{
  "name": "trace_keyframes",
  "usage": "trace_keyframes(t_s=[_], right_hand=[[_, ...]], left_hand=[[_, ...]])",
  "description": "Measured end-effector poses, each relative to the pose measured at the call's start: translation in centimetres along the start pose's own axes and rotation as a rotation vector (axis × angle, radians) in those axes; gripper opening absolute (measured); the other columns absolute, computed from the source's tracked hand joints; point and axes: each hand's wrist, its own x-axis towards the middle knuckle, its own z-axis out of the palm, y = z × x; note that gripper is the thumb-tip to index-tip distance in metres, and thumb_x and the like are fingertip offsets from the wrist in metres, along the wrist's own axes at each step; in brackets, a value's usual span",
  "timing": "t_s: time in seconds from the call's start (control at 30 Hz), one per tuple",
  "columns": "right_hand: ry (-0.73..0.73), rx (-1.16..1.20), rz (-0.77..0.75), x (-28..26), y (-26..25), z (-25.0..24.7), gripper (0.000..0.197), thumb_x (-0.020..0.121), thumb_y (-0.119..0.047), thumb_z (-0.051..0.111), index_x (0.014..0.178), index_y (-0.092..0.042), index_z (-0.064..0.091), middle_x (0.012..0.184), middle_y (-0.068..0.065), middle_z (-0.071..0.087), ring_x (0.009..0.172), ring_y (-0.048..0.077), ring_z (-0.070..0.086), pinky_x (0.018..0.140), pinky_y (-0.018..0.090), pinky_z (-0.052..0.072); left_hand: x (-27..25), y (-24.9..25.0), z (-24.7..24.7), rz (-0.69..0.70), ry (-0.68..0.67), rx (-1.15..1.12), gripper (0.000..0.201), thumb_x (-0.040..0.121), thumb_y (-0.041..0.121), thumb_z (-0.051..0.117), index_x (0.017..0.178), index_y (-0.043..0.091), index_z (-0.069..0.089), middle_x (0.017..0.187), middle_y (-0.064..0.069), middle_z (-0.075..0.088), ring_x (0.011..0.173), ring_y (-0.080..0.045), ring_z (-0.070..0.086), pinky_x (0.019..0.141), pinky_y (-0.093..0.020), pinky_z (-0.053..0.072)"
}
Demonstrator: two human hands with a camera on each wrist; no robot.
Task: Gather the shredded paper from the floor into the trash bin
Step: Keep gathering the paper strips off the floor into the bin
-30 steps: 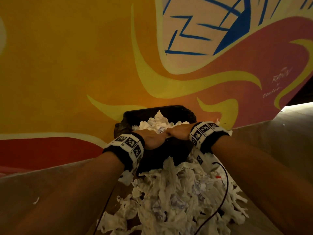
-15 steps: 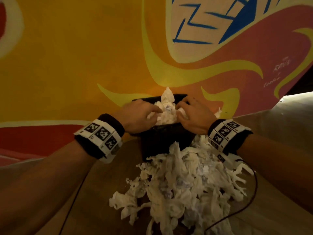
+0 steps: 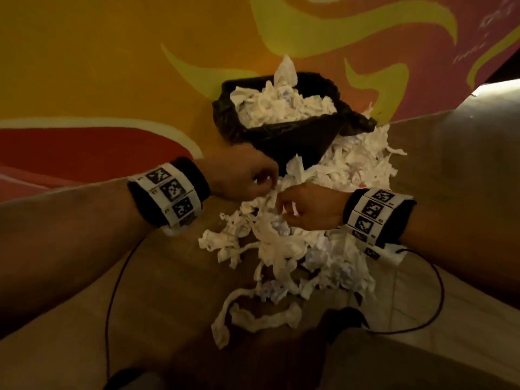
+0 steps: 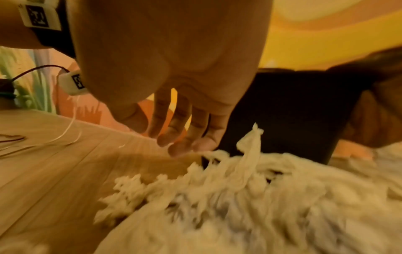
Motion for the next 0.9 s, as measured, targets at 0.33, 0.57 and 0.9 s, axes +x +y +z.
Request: trace_keyframes(t_s=[0.33, 0.57, 0.9], right_hand=[[-0.326, -0.441, -0.145, -1.9, -0.2, 10.4, 0.069, 0.087, -0.045, 0.059, 0.146, -0.03, 0.027, 0.151, 0.012, 0.017, 0.132, 0.033, 0.031, 0.105, 0.046, 0.037], [-0.313, -0.669, -0.097, 0.5, 1.4, 11.4, 0.072, 0.089, -0.031, 0.06, 0.148, -0.037, 0.019, 0.154, 0.017, 0.012, 0.136, 0.038, 0.023, 0.107, 0.048, 0.03], [-0.169, -0.378, -0.111, 1.6, 3.6, 8.2, 0.026, 0.094, -0.028, 0.052, 0.118, -0.018, 0.056, 0.12, 0.006, 0.055, 0.113, 0.024, 0.048, 0.093, 0.033, 0.036]], left_hand=[[-7.7, 3.0, 18.8, -0.289, -0.539, 0.082, 0.078, 0.08, 0.073, 0.048, 0.134, 0.019, 0.034, 0.134, -0.01, 0.04, 0.116, -0.033, 0.044, 0.096, -0.045, 0.041], [-8.2, 3.9, 24.8, -0.373, -0.382, 0.08, 0.113, 0.067, 0.078, 0.058, 0.147, 0.026, -0.004, 0.139, -0.007, 0.023, 0.126, -0.036, 0.033, 0.099, -0.052, 0.04], [-8.0, 3.5, 24.1, -0.229, -0.421, -0.082, 0.046, 0.093, 0.013, 0.047, 0.139, 0.018, 0.044, 0.15, -0.011, 0.028, 0.128, -0.035, 0.044, 0.099, -0.048, 0.043]])
